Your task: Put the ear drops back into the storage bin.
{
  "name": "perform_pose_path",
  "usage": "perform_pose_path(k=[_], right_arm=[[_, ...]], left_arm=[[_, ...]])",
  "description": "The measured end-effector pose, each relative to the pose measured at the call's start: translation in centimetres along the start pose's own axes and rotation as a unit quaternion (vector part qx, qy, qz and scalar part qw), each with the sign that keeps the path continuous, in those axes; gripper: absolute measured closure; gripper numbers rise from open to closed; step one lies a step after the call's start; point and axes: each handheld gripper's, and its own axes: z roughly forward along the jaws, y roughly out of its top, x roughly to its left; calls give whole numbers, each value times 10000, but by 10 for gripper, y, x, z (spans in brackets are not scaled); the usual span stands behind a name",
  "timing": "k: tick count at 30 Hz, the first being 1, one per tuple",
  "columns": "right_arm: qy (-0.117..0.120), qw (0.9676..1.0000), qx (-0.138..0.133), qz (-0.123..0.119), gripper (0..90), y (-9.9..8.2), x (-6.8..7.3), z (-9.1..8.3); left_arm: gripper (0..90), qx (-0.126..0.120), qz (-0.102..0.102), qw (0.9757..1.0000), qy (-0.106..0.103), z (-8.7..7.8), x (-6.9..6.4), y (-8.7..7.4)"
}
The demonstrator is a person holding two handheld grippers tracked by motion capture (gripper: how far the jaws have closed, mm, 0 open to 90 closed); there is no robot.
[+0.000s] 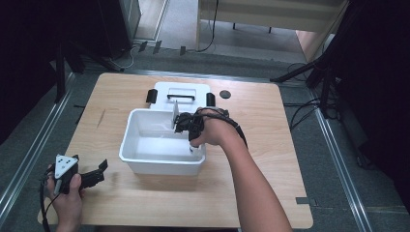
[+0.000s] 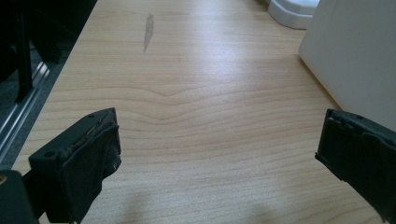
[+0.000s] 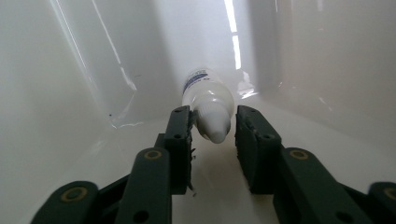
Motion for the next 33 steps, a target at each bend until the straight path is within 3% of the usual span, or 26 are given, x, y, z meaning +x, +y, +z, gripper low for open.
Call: perform_pose_path(k=[9, 22, 30, 33], right_arm=[[-108, 9994, -323, 108, 476, -4, 1, -16], [-50, 9965, -773, 297, 230, -14, 0, -61], [-192, 9951, -937, 266, 218, -26, -1, -82], [-299, 9953, -881, 283, 201, -32, 1, -88]], left_arm=[[0, -9, -3, 10000, 13, 0, 0, 0], [0, 19, 24, 10000, 20, 0, -1, 0], [0, 19, 29, 10000, 20, 0, -1, 0], [0, 13, 34, 10000, 22, 0, -1, 0]])
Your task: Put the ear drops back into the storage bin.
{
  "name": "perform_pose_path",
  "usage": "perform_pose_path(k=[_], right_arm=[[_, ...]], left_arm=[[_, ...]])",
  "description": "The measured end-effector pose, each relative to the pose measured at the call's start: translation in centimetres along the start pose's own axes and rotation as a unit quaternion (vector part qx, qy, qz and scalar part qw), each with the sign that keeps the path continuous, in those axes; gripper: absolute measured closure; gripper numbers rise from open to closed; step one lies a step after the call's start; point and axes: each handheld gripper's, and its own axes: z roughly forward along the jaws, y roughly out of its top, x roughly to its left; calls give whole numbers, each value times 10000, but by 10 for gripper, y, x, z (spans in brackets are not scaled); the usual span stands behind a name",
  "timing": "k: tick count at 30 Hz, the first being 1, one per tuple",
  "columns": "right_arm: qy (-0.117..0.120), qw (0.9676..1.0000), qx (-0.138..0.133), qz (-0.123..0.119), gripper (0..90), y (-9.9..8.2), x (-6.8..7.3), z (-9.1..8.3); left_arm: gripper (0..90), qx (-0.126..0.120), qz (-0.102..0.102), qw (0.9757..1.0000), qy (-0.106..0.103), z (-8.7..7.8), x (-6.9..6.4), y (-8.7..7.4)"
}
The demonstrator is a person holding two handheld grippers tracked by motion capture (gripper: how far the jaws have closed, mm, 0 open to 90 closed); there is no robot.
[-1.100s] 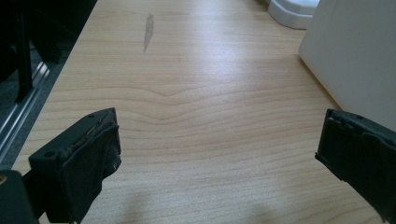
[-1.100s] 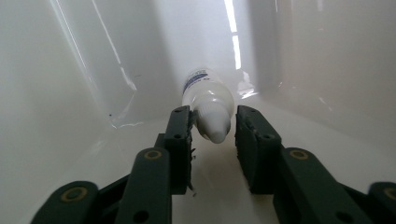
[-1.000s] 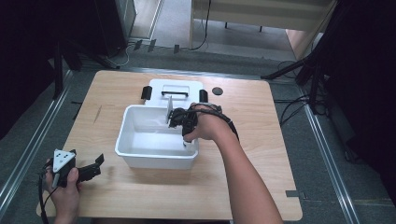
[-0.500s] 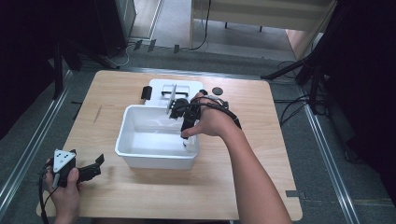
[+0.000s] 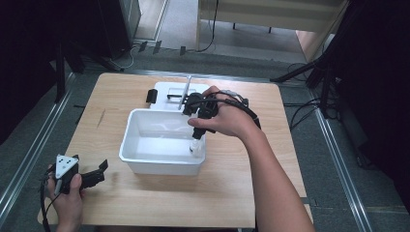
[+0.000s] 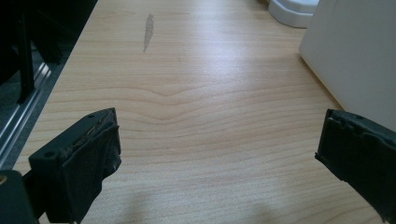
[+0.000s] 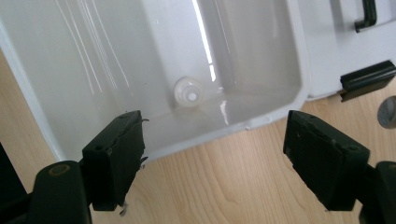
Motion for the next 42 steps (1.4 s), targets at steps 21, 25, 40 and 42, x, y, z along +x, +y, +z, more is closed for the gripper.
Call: perform_pose_path(k=[21, 25, 40, 42], right_arm=[[-303, 9982, -50, 508, 152, -65, -14, -15], [-282, 9972, -59, 684, 152, -82, -17, -12], [-325, 9905, -171, 1328, 153, -150, -22, 0], [-334, 9900, -181, 1362, 153, -154, -21, 2]], left_arm=[[0, -4, 30, 10000, 3, 0, 0, 0], [0, -16, 28, 10000, 2, 0, 0, 0], [1, -21, 42, 10000, 8, 0, -1, 0], [1, -19, 45, 10000, 4, 0, -1, 0]])
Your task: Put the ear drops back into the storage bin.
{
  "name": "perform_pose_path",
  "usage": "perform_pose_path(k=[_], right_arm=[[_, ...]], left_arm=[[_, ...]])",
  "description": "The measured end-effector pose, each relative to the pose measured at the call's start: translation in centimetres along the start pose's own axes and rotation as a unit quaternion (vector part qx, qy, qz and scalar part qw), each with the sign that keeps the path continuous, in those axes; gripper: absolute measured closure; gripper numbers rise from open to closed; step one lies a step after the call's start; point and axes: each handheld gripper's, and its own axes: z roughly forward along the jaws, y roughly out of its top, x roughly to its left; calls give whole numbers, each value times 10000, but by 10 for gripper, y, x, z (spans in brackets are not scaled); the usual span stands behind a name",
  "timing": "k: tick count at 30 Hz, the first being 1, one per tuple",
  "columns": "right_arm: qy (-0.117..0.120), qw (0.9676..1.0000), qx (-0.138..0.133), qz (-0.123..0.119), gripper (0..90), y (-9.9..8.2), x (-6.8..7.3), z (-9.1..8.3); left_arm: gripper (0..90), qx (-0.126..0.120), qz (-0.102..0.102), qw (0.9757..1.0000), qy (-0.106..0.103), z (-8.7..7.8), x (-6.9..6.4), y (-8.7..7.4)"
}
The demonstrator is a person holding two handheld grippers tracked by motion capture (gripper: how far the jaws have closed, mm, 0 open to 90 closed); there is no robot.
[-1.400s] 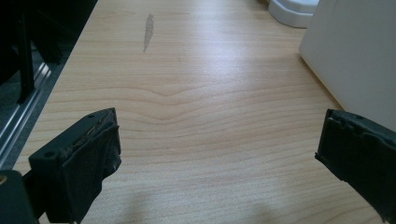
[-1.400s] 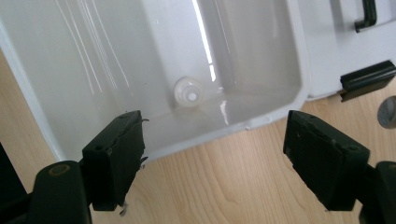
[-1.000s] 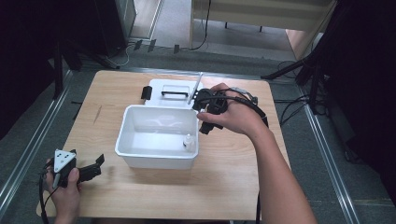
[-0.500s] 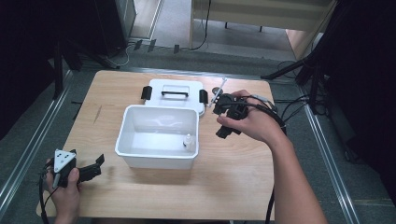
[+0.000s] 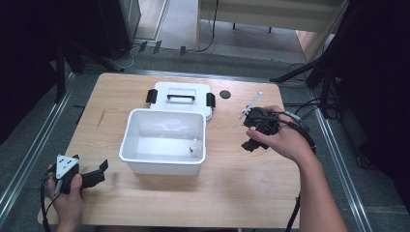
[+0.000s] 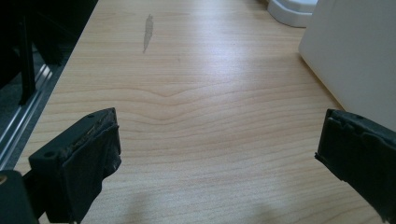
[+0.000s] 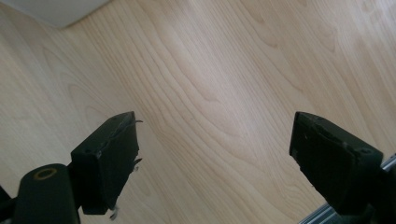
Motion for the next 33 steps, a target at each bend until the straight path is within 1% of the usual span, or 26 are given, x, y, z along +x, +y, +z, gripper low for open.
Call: perform_pose_path(k=[1, 2, 3, 5, 8, 12, 13, 16, 17, 18, 19, 20, 21, 22, 23, 24, 25, 26, 27, 28, 29, 30, 31, 32, 33], right_arm=[[-32, 10000, -21, 55, 153, -5, -1, 2], [-56, 9999, -81, 115, 153, -14, -1, 6], [-56, 9999, -81, 115, 153, -14, -1, 6], [-105, 9994, -210, 244, 153, -25, -2, 9], [-222, 9978, -466, 421, 153, -41, -1, 15], [-407, 9946, -673, 673, 153, -62, 1, 27], [-453, 9935, -759, 724, 153, -68, 2, 30], [-473, 9891, -1034, 932, 142, -84, 4, 41], [-500, 9873, -1125, 1003, 142, -89, 5, 45], [-510, 9845, -1208, 1161, 142, -95, 6, 50], [-537, 9825, -1256, 1264, 142, -99, 7, 52], [-545, 9781, -1367, 1471, 142, -106, 7, 57], [-506, 9751, -1474, 1580, 141, -111, 7, 60], [-500, 9714, -1636, 1646, 138, -117, 8, 63], [-589, 9644, -1826, 1820, 142, -124, 10, 67], [-573, 9598, -1951, 1935, 143, -130, 11, 69], [-478, 9535, -2156, 2052, 141, -136, 13, 73], [-462, 9469, -2346, 2151, 149, -143, 15, 77], [-440, 9420, -2452, 2250, 146, -150, 17, 81], [-512, 9368, -2560, 2328, 137, -157, 19, 87], [-582, 9333, -2620, 2384, 145, -161, 21, 89], [-625, 9279, -2755, 2433, 134, -168, 24, 93], [-688, 9232, -2852, 2483, 139, -172, 26, 94], [-771, 9156, -3003, 2560, 145, -178, 28, 96], [-734, 9072, -3184, 2650, 136, -184, 29, 97]], left_arm=[[0, 1, -2, 10000, 0, 0, 0, 0], [1, 0, -3, 10000, 2, 0, 0, 0], [1, -5, -2, 10000, 8, 0, 0, 0], [1, -4, -1, 10000, 10, 0, 0, 0], [0, -5, 11, 10000, 19, 0, -1, 0], [0, -12, 22, 10000, 17, 0, -1, 0], [1, -15, 16, 10000, 17, 0, -1, 0], [0, -1, 28, 10000, 12, 0, -1, 0], [0, 4, 27, 10000, 8, 0, -1, 0], [0, 1, 30, 10000, 10, 0, -1, 0], [1, 7, 48, 10000, 14, 0, -1, 0], [1, 12, 50, 10000, 11, 0, -1, 0], [0, 14, 53, 10000, 12, 0, -1, 0], [0, 13, 53, 10000, 10, 0, -1, 0], [1, 11, 54, 10000, 12, 0, -1, 0], [1, 10, 54, 10000, 12, 0, -1, 0], [0, 12, 54, 10000, 13, 0, -1, 0], [0, 13, 48, 10000, 11, 0, -1, 0], [0, 9, 32, 10000, 15, 0, -1, 0], [0, 5, 28, 10000, 10, 0, -1, 0], [0, -1, 26, 10000, 6, 0, -1, 0], [0, -2, 32, 10000, 4, 0, -1, 0], [0, 9, 49, 10000, 10, 0, -1, 0], [0, 16, 57, 10000, 16, 0, -2, 0], [0, 20, 63, 10000, 20, 0, -2, 0]])
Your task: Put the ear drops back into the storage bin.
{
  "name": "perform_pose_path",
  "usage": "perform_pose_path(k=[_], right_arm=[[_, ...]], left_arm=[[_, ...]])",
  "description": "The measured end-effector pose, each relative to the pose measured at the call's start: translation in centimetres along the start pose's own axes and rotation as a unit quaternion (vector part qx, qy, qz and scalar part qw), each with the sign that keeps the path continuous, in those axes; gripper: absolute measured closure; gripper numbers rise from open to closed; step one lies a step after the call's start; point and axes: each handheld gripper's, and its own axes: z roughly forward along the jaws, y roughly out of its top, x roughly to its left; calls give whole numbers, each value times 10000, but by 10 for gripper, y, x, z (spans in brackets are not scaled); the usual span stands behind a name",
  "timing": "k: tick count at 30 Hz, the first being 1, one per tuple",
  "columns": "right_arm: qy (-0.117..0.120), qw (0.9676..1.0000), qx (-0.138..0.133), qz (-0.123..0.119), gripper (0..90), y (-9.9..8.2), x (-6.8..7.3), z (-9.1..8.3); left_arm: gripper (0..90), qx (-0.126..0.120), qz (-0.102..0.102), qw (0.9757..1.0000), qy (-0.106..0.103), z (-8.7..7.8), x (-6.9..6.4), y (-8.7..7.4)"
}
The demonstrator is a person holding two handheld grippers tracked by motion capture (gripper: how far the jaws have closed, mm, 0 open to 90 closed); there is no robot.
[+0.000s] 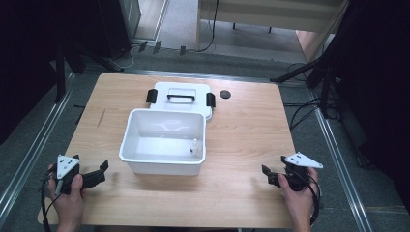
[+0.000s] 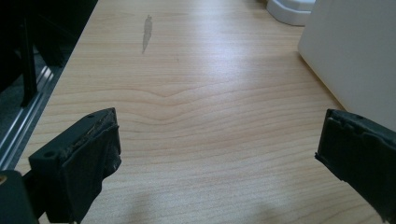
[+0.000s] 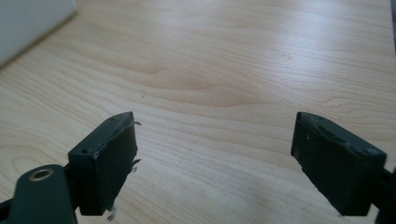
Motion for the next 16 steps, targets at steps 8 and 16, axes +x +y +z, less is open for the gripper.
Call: perform_pose_path(k=[8, 16], right_arm=[[-10, 9936, -837, 765, 146, -33, -13, -10], [47, 9924, -985, 731, 148, -37, -11, -4]], left_arm=[[1, 7, 13, 10000, -18, 0, 0, 0], [1, 60, 50, 10000, -3, 1, -1, 1]])
